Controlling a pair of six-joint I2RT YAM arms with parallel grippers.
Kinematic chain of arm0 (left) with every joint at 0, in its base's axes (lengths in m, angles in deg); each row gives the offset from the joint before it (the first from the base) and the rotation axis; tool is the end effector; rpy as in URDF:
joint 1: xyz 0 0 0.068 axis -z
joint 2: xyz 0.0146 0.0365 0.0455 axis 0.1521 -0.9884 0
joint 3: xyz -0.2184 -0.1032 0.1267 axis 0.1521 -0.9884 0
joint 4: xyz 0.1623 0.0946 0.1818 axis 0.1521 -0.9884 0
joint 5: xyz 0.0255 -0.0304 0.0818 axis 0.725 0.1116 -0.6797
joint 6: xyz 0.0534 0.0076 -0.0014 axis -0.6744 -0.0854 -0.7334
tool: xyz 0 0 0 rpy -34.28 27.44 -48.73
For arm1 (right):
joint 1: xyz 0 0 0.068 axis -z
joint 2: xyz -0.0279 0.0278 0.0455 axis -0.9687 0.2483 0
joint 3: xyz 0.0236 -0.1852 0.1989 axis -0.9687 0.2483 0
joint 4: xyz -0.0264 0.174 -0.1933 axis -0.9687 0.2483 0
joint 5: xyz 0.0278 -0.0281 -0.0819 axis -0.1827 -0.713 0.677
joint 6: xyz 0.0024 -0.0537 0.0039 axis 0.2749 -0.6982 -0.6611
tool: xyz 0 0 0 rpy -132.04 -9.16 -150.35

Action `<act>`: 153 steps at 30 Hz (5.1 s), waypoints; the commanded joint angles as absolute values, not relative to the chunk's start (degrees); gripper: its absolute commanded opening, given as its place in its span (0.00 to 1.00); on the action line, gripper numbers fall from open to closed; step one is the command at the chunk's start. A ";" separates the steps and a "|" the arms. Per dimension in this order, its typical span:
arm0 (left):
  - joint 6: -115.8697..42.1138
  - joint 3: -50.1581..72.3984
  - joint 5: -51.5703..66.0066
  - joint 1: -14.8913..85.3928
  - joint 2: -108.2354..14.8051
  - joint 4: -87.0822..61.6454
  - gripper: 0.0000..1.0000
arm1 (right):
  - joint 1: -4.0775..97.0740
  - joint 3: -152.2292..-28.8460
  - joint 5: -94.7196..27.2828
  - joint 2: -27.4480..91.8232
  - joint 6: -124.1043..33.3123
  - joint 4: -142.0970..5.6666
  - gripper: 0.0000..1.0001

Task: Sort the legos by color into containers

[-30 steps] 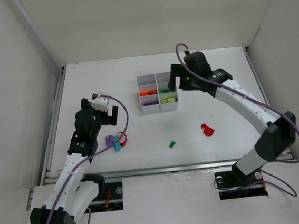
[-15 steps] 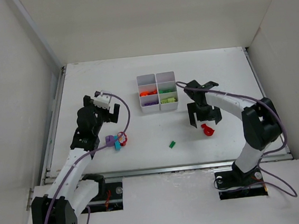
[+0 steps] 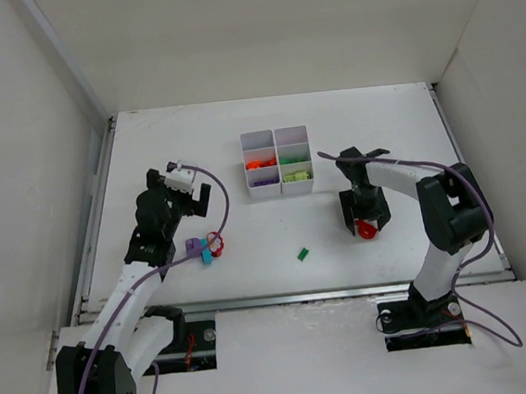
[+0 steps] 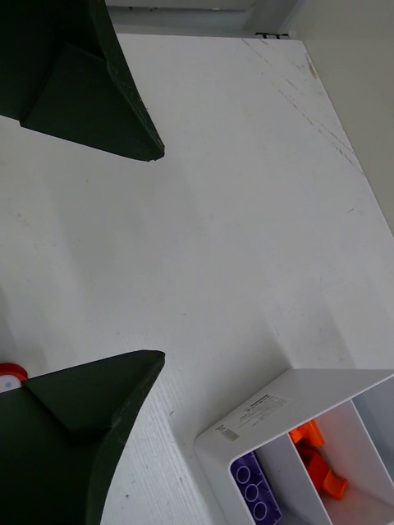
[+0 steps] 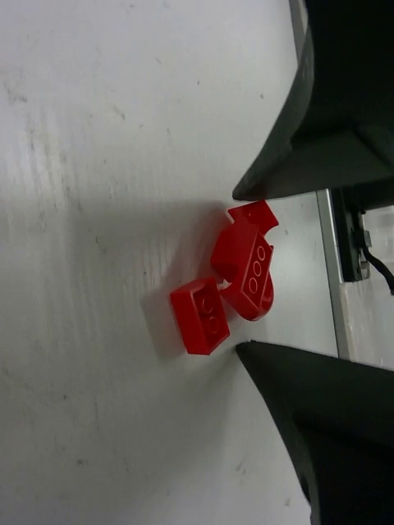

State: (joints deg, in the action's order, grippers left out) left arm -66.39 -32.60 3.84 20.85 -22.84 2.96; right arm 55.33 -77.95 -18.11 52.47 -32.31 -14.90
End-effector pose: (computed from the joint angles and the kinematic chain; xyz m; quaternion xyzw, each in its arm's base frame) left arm 0.2083 -0.0478 0.2692 0.2190 0.7058 0.0028 0.6737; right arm 0.2805 0.0984 0.1583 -0.0048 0.9974 -0.0719 0.0056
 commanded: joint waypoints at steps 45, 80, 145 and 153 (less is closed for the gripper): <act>-65.60 -24.31 1.68 20.09 -24.92 -4.10 1.00 | 41.17 -117.39 7.59 65.72 -41.66 -52.54 0.24; -65.60 -25.37 1.07 18.51 -23.34 -3.57 1.00 | 41.17 -115.55 1.25 56.96 -36.23 -39.03 0.79; -64.89 -28.18 1.51 20.09 -23.42 -1.37 1.00 | 48.84 -88.27 -11.42 39.35 -23.47 -30.66 0.04; -67.44 -27.57 -0.16 20.09 -23.43 -1.90 1.00 | 46.01 -109.96 -10.08 53.90 -23.47 -37.61 0.03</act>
